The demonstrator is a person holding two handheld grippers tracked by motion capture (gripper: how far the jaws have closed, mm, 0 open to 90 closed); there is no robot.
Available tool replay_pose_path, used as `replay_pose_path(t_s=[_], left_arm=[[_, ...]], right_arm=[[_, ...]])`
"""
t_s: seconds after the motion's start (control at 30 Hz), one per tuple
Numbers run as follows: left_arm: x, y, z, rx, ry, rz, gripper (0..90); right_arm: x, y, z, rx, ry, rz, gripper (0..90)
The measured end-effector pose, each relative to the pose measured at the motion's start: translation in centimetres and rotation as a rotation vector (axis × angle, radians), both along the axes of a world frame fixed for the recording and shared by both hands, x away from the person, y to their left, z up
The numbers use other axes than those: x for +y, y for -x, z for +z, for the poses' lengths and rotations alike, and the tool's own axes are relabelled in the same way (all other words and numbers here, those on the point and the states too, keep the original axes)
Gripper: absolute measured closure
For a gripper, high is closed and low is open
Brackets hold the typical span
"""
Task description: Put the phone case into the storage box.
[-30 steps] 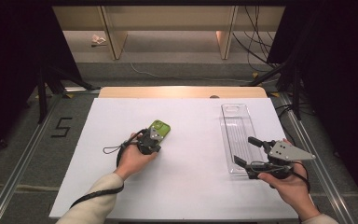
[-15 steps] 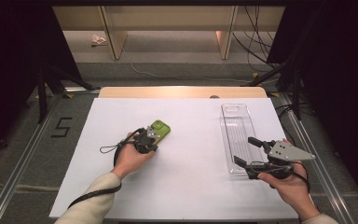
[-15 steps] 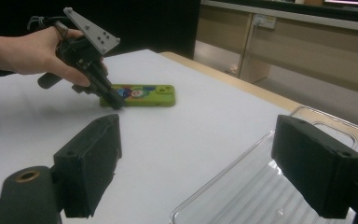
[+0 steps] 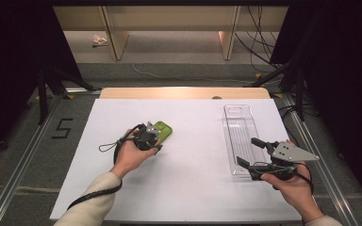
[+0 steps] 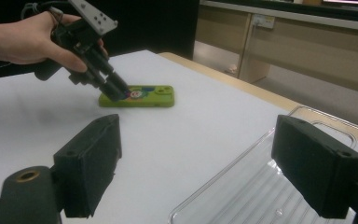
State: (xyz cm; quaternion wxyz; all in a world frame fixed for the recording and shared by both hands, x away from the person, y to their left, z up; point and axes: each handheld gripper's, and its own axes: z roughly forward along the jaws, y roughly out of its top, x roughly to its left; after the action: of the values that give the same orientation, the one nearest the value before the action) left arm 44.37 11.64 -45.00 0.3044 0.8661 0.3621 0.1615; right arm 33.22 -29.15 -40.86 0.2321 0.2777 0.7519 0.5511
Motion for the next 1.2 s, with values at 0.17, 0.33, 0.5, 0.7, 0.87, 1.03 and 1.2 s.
replay_pose_path(t_s=[0.17, 0.33, 0.5, 0.7, 0.87, 1.03, 1.2], left_arm=[[0.5, -1.6, 0.3, 0.054, -0.041, 0.043, 26.8], [1.2, -3.2, -0.1, 0.12, -0.095, 0.081, 15.1], [1.2, -4.2, -0.5, 0.159, -0.123, 0.068, 8.3], [0.8, -4.9, -0.8, 0.176, -0.152, 0.062, 4.5], [0.8, -5.3, -1.1, 0.199, -0.173, 0.061, 1.7], [0.8, -5.6, -1.4, 0.237, -0.189, 0.065, 0.6], [0.6, -5.8, -1.5, 0.273, -0.202, 0.082, 2.3]], right_arm=[[0.1, 0.0, 0.1, -0.005, 0.001, 0.0, 17.1], [0.1, 0.0, 0.1, -0.005, -0.001, -0.004, 17.1], [0.1, 0.0, 0.1, -0.006, -0.001, -0.002, 17.1], [0.0, 0.0, 0.1, -0.009, -0.004, -0.005, 17.1], [0.1, 0.0, 0.1, -0.008, -0.004, -0.004, 17.1], [0.0, 0.0, 0.1, -0.009, -0.005, -0.005, 17.1], [0.1, 0.0, 0.1, -0.008, -0.003, -0.004, 17.1]])
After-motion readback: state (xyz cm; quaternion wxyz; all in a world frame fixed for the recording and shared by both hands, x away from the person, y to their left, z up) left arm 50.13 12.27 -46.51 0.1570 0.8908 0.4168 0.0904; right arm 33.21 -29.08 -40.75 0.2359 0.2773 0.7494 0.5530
